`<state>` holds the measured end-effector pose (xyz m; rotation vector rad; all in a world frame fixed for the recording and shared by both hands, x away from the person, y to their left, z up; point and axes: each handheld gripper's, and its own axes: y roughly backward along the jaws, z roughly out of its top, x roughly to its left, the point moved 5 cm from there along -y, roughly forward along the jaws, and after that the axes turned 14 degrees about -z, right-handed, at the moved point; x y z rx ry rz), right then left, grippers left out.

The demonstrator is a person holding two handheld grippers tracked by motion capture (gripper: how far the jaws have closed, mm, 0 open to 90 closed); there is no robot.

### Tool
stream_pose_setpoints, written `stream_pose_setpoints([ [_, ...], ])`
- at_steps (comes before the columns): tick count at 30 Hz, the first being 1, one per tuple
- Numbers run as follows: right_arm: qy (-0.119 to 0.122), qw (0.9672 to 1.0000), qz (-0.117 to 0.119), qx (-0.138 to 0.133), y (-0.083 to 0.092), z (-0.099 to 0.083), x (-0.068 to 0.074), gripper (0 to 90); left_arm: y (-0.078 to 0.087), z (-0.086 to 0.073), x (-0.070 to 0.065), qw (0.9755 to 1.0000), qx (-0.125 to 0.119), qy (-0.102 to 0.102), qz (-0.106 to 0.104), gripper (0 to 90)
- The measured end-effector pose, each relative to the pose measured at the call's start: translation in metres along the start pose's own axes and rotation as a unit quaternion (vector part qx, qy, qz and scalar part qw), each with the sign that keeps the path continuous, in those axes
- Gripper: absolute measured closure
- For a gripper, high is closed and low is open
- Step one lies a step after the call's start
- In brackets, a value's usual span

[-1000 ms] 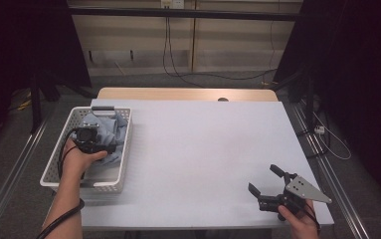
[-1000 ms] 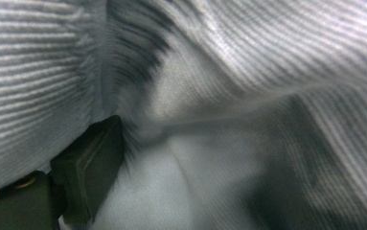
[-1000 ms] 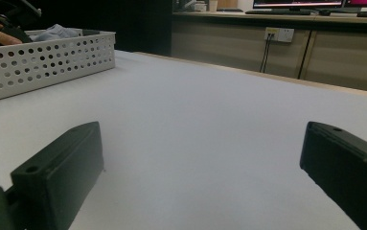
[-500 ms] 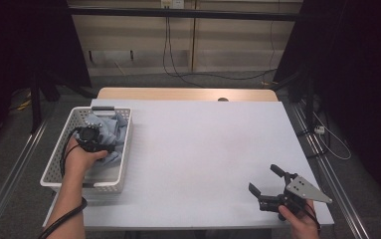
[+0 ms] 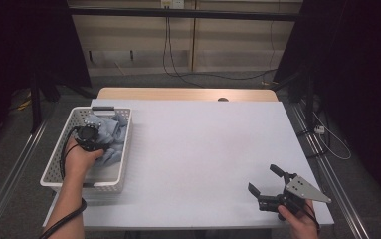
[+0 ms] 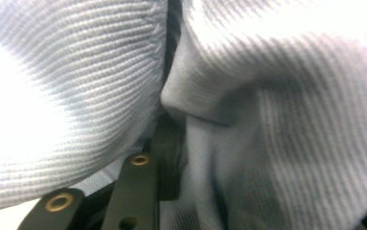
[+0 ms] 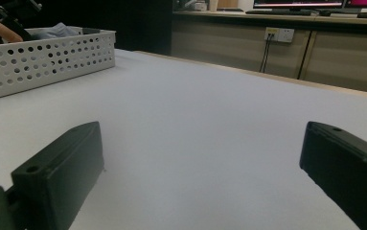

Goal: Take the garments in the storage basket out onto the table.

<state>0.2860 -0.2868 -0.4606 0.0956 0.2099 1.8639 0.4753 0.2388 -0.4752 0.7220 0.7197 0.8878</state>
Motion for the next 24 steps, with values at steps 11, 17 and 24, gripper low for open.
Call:
stream_pose_setpoints([
  [11,-0.001,1.0,-0.004,0.002,-0.001,0.0,-0.001,0.5,0.034,0.011,0.001,0.9987,-0.018,0.031,-0.036,70.9],
  [17,-0.001,1.0,-0.003,0.001,-0.001,0.0,-0.001,0.5,0.069,0.031,-0.007,0.9979,-0.02,0.024,-0.056,71.0],
  [24,-0.002,1.0,-0.004,-0.001,0.0,0.0,-0.001,0.5,0.095,0.056,-0.021,0.9977,-0.02,0.012,-0.064,70.9],
])
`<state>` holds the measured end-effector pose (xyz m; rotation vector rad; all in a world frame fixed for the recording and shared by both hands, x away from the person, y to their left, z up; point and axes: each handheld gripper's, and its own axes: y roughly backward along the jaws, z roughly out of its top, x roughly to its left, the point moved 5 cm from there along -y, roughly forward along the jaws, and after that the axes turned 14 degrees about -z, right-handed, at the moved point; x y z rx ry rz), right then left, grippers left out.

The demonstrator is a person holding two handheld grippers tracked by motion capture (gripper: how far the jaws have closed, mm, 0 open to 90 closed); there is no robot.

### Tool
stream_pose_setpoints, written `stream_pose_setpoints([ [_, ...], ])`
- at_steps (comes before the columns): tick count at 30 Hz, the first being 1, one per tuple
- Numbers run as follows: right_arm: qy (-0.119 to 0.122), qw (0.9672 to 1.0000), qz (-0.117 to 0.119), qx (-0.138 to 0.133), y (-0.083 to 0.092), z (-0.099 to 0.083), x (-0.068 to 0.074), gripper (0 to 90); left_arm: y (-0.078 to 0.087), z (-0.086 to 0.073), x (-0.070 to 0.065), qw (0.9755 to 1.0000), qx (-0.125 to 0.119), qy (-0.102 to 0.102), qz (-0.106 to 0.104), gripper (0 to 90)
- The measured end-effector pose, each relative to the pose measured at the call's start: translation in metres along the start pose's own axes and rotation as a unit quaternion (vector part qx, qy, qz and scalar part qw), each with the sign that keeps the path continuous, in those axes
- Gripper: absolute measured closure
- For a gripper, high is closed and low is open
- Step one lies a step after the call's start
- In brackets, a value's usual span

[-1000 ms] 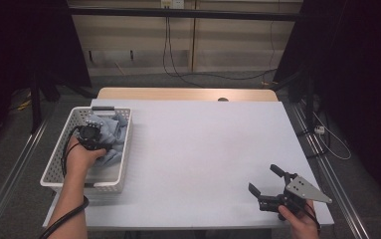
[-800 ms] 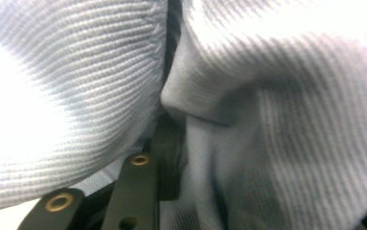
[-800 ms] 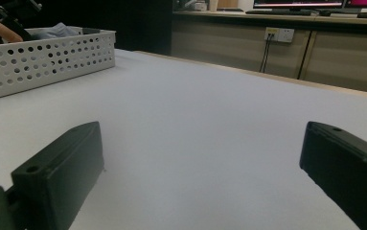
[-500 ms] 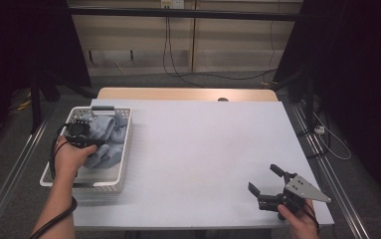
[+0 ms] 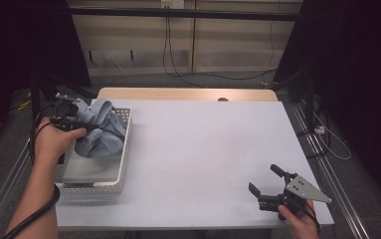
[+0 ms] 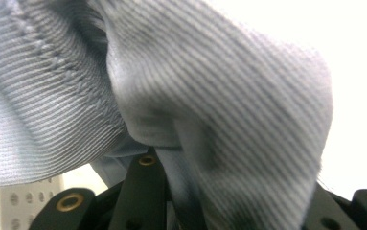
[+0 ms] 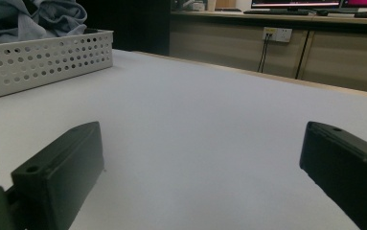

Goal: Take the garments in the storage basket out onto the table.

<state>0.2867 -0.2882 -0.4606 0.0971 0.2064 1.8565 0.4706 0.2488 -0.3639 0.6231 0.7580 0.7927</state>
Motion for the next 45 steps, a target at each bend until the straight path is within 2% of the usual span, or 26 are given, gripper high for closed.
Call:
stream_pose_setpoints([
  [1,0.0,1.0,0.001,0.0,0.0,0.0,0.0,0.5,0.005,0.007,-0.006,1.0,0.0,-0.003,0.001,70.9],
  [3,-0.001,1.0,0.001,0.0,0.001,0.0,0.0,0.5,0.009,0.012,-0.009,1.0,0.002,-0.005,0.0,70.9],
  [10,-0.002,1.0,-0.001,0.0,0.001,0.0,-0.001,0.5,0.029,0.034,-0.025,0.9992,0.037,-0.013,-0.003,70.9],
  [12,-0.002,1.0,0.0,0.0,0.001,0.0,-0.001,0.5,0.033,0.039,-0.03,0.9992,0.039,-0.01,-0.008,70.8],
  [17,-0.001,1.0,-0.001,0.0,0.001,0.0,-0.001,0.5,0.043,0.05,-0.04,0.9992,0.036,-0.015,-0.012,70.8],
  [22,-0.001,1.0,0.0,0.001,0.001,0.0,-0.001,0.5,0.059,0.066,-0.054,0.9993,0.017,-0.027,-0.018,70.7],
  [25,-0.003,1.0,0.0,0.001,0.001,0.0,-0.001,0.5,0.064,0.071,-0.06,0.999,0.007,-0.033,-0.029,70.7],
  [27,-0.003,1.0,-0.001,0.001,0.001,0.0,-0.001,0.5,0.068,0.078,-0.07,0.9985,-0.007,-0.037,-0.039,70.6],
  [30,-0.003,1.0,0.0,0.0,0.001,0.0,0.0,0.5,0.068,0.081,-0.078,0.998,-0.001,-0.049,-0.041,70.5],
  [31,-0.004,1.0,-0.001,0.001,0.001,0.0,0.0,0.5,0.067,0.082,-0.082,0.9979,0.0,-0.053,-0.039,70.5],
  [32,-0.002,1.0,0.001,0.001,0.001,0.0,0.0,0.5,0.064,0.084,-0.09,0.9969,0.005,-0.064,-0.046,70.4],
  [33,-0.002,1.0,0.001,0.001,0.001,0.0,0.0,0.5,0.064,0.084,-0.09,0.9969,0.005,-0.064,-0.046,70.4],
  [35,-0.004,1.0,0.002,0.0,0.001,0.0,0.001,0.5,0.058,0.086,-0.103,0.9946,0.008,-0.08,-0.066,70.3],
  [41,-0.004,1.0,0.001,0.001,0.002,0.0,0.0,0.6,0.047,0.091,-0.125,0.9912,0.014,-0.106,-0.078,70.1],
  [45,-0.004,1.0,0.005,0.001,0.002,-0.001,0.001,0.5,0.041,0.093,-0.139,0.9883,0.02,-0.119,-0.094,70.1],
])
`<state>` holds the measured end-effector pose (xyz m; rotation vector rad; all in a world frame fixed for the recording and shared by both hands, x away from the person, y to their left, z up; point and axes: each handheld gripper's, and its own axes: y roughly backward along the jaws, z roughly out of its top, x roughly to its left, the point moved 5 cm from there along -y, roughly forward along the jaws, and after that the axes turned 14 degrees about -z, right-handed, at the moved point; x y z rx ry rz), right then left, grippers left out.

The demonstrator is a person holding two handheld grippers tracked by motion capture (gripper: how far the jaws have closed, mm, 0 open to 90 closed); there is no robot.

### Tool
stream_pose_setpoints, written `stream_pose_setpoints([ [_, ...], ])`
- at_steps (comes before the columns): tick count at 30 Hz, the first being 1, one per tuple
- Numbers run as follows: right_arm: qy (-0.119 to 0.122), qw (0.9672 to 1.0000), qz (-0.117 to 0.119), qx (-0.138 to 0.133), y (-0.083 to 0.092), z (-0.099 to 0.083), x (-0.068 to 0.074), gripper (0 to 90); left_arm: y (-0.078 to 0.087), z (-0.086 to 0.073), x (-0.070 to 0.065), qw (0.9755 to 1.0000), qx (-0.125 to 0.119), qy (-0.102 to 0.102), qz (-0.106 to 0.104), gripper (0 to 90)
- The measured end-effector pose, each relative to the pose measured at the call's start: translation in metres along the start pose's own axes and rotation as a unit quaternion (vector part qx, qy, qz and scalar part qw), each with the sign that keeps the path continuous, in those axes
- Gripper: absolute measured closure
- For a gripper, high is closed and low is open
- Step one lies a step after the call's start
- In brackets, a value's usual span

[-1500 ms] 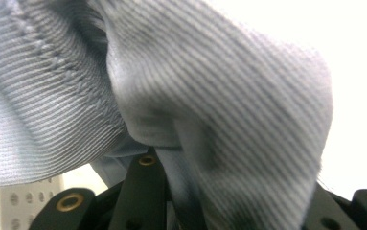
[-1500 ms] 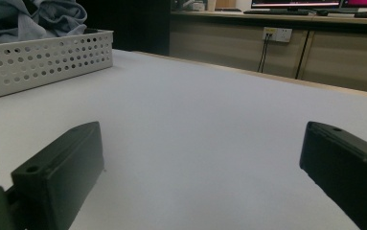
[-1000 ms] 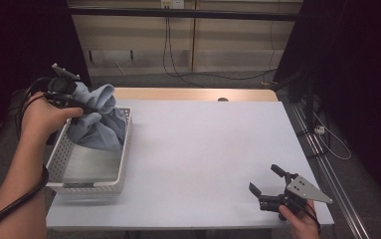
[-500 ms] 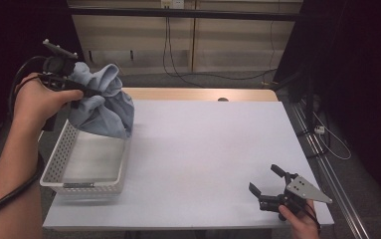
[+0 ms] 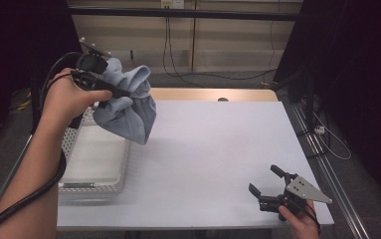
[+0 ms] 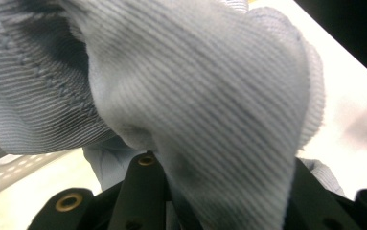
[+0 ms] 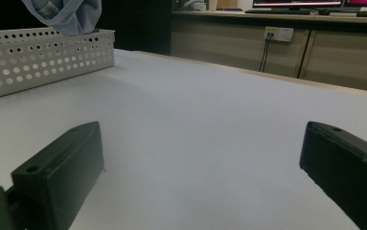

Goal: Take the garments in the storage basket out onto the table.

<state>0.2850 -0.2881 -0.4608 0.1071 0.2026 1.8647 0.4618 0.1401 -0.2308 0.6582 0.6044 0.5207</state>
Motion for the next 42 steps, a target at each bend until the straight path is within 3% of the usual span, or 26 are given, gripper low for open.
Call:
stream_pose_setpoints([
  [10,0.004,1.0,-0.003,0.001,0.0,0.0,-0.001,0.6,-0.02,0.005,-0.017,0.9996,0.004,-0.022,-0.019,69.8],
  [17,0.004,1.0,-0.002,0.001,0.001,0.0,-0.001,0.6,-0.045,0.002,-0.028,0.9983,0.006,-0.025,-0.052,69.7],
  [26,0.005,1.0,0.001,0.002,0.001,0.0,0.0,0.6,-0.077,-0.007,-0.037,0.9965,0.02,-0.041,-0.07,69.5],
  [32,0.006,1.0,0.0,0.002,0.001,-0.001,-0.001,0.6,-0.1,-0.014,-0.045,0.9946,0.018,-0.053,-0.087,69.2],
  [34,0.006,1.0,0.0,0.002,0.001,-0.001,-0.001,0.6,-0.109,-0.017,-0.049,0.993,0.021,-0.069,-0.093,69.1],
  [42,0.006,1.0,0.0,0.003,0.001,-0.001,0.0,0.6,-0.129,-0.021,-0.06,0.9895,0.019,-0.09,-0.112,68.8],
])
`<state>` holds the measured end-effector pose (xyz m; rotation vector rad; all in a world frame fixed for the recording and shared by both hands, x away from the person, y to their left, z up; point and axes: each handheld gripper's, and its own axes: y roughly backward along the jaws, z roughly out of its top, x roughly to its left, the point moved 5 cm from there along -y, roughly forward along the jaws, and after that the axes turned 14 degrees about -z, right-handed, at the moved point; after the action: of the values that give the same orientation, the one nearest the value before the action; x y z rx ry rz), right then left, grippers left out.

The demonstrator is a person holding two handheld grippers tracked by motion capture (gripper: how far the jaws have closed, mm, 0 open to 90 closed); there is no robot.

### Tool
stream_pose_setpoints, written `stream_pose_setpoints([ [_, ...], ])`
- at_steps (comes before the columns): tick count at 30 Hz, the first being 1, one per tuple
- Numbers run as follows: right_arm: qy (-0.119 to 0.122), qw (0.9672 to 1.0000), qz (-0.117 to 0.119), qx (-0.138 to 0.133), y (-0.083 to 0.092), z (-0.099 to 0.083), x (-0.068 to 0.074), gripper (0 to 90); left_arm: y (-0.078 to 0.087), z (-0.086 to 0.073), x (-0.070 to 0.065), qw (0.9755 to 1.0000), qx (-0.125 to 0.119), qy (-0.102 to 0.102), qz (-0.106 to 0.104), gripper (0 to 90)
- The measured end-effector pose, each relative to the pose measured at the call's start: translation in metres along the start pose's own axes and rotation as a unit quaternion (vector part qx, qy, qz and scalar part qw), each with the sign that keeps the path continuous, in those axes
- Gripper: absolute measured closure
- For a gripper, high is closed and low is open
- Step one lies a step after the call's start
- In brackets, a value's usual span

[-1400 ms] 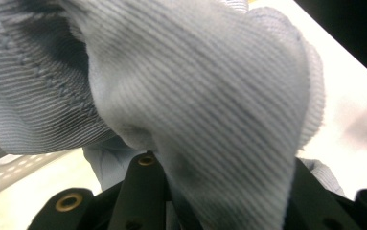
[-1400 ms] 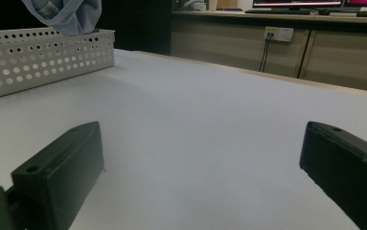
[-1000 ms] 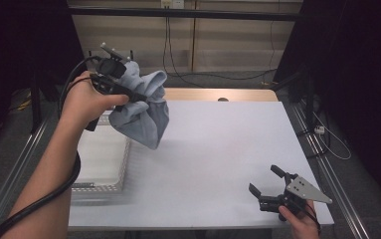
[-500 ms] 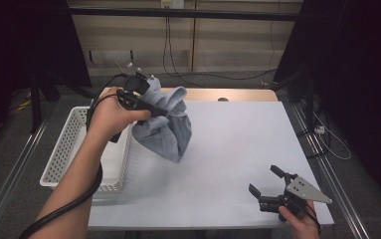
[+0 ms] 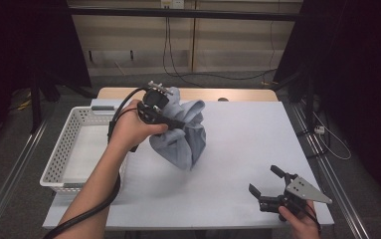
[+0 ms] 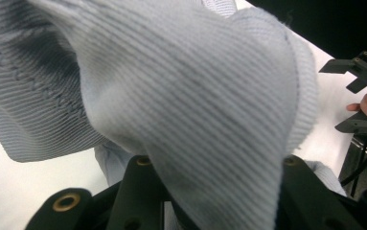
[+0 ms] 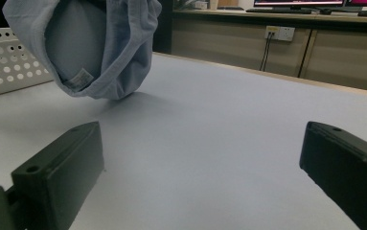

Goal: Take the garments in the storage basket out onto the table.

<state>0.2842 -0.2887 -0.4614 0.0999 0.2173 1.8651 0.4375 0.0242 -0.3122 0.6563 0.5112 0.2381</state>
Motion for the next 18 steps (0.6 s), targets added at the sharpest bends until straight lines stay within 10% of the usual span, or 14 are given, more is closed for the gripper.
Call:
stream_pose_setpoints([
  [18,0.002,1.0,0.002,0.005,-0.001,-0.001,0.0,0.6,-0.034,-0.023,0.006,0.9998,0.002,-0.005,-0.02,60.4],
])
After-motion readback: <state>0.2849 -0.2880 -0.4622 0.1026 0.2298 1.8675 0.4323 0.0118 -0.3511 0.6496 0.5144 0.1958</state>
